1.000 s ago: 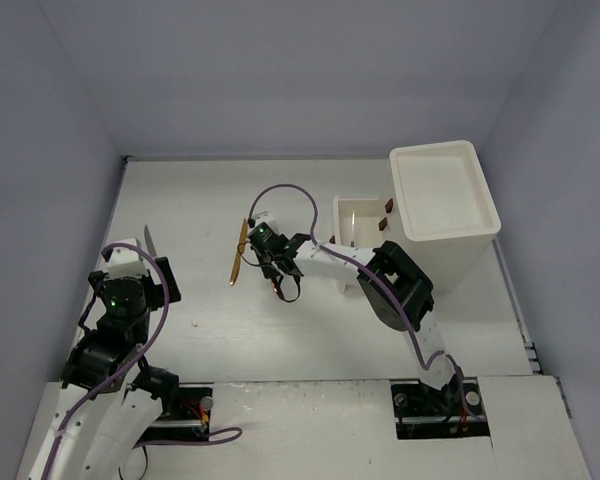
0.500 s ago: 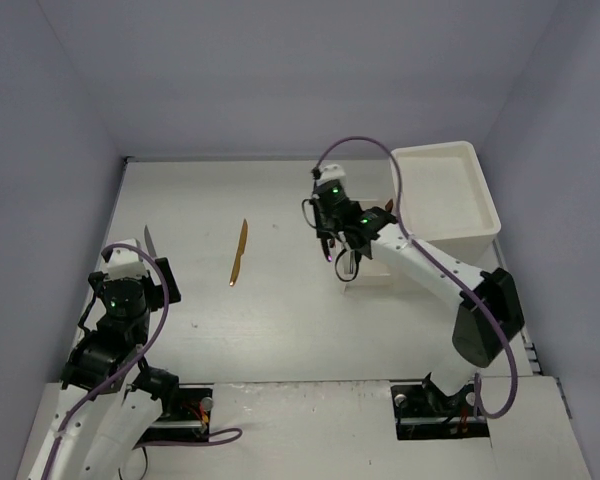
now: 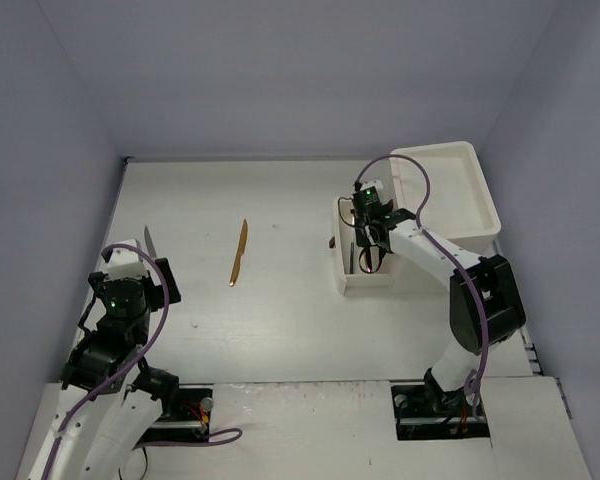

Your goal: Sort the eating utensils into containers

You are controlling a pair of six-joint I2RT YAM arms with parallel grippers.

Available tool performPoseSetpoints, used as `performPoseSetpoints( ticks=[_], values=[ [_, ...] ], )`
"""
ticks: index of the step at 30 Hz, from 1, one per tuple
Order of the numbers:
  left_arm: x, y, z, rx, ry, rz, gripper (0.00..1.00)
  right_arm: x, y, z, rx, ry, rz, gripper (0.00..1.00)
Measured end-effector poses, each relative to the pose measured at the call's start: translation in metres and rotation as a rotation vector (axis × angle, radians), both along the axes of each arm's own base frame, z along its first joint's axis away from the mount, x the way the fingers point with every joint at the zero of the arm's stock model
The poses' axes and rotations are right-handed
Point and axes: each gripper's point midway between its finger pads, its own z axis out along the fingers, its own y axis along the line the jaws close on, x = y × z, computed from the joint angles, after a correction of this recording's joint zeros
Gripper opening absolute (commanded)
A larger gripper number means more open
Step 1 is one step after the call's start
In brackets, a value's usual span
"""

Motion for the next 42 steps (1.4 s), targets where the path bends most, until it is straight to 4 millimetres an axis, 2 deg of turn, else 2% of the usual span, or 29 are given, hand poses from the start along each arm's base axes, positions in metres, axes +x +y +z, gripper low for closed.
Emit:
performPoseSetpoints(
  ticks=[8,13,18,30,35,42],
  values=[
    [0.0,0.0,0.0,0.0,0.0,0.0,0.89,0.003,0.008,-0.033,0.005,0.058,0.062,0.0],
    [0.0,0.0,0.0,0.0,0.0,0.0,0.89,-0.001,0.015,-0.04,0.018,0.072,0.129,0.0],
    [0.0,0.0,0.0,0.0,0.0,0.0,0.89,-0.006,0.018,-0.032,0.033,0.047,0.18,0.0],
    [0.0,0.0,0.001,-0.002,-0.005,0.0,0.89,-0.006,0.015,0.017,0.071,-0.077,0.18,0.0],
    [0.0,0.0,0.001,-0.002,-0.005,0.002,0.89,-0.006,0.014,0.018,0.081,-0.075,0.177,0.0],
    [0.0,0.001,0.001,-0.002,-0.005,0.004,0.89,-0.009,0.023,0.012,0.109,-0.049,0.224,0.0]
  ],
)
